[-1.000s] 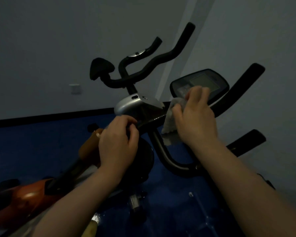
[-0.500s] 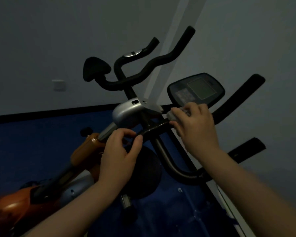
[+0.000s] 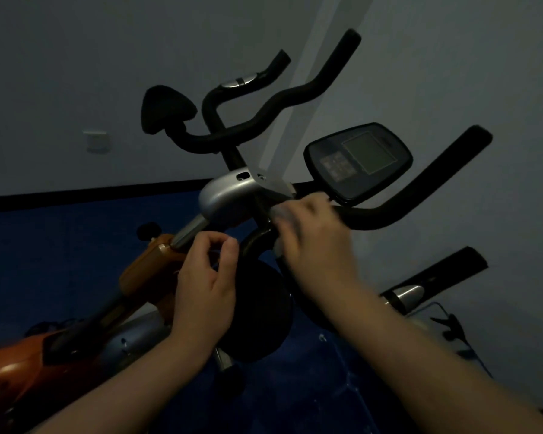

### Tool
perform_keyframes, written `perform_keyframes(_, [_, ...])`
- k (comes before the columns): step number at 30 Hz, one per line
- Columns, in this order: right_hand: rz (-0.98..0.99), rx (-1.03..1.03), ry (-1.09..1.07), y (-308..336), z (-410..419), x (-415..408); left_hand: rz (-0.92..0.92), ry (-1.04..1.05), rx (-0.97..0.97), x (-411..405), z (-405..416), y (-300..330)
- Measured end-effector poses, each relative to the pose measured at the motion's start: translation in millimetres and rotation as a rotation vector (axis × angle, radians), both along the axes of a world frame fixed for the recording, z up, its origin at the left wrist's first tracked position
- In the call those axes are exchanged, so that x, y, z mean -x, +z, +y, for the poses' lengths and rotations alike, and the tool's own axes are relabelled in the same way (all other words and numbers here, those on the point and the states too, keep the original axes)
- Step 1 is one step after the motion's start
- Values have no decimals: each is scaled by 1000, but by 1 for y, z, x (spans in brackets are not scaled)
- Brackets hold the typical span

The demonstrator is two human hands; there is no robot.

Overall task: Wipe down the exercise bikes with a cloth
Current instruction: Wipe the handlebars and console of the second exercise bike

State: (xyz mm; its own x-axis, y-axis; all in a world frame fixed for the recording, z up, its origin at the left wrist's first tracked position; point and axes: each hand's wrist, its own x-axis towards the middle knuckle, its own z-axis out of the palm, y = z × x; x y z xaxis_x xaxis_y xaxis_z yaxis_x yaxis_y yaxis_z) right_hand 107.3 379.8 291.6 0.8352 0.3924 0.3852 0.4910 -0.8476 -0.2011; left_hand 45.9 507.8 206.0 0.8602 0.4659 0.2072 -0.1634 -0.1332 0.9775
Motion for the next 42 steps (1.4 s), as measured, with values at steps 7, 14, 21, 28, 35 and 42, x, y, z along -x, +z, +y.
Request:
perform_keyframes(7, [21, -46, 25, 12, -1, -14, -22, 27, 73, 0, -2, -3])
perform_keyframes(14, [167, 182, 226, 29, 14, -36, 5, 81, 161, 1, -3, -7])
perform_keyframes(21, [299, 176, 360, 15, 25, -10, 0, 68, 29, 5, 1, 0])
perform_keyframes(28, [-175, 0, -357, 46, -83, -27, 24, -308, -159, -36, 13, 46])
perform_keyframes(35, [-111, -324, -700, 43, -75, -30, 29, -617, -236, -106, -28, 77])
perform_keyframes(42, [-138, -391, -583, 15, -58, -18, 163, -622, 71, -132, -41, 57])
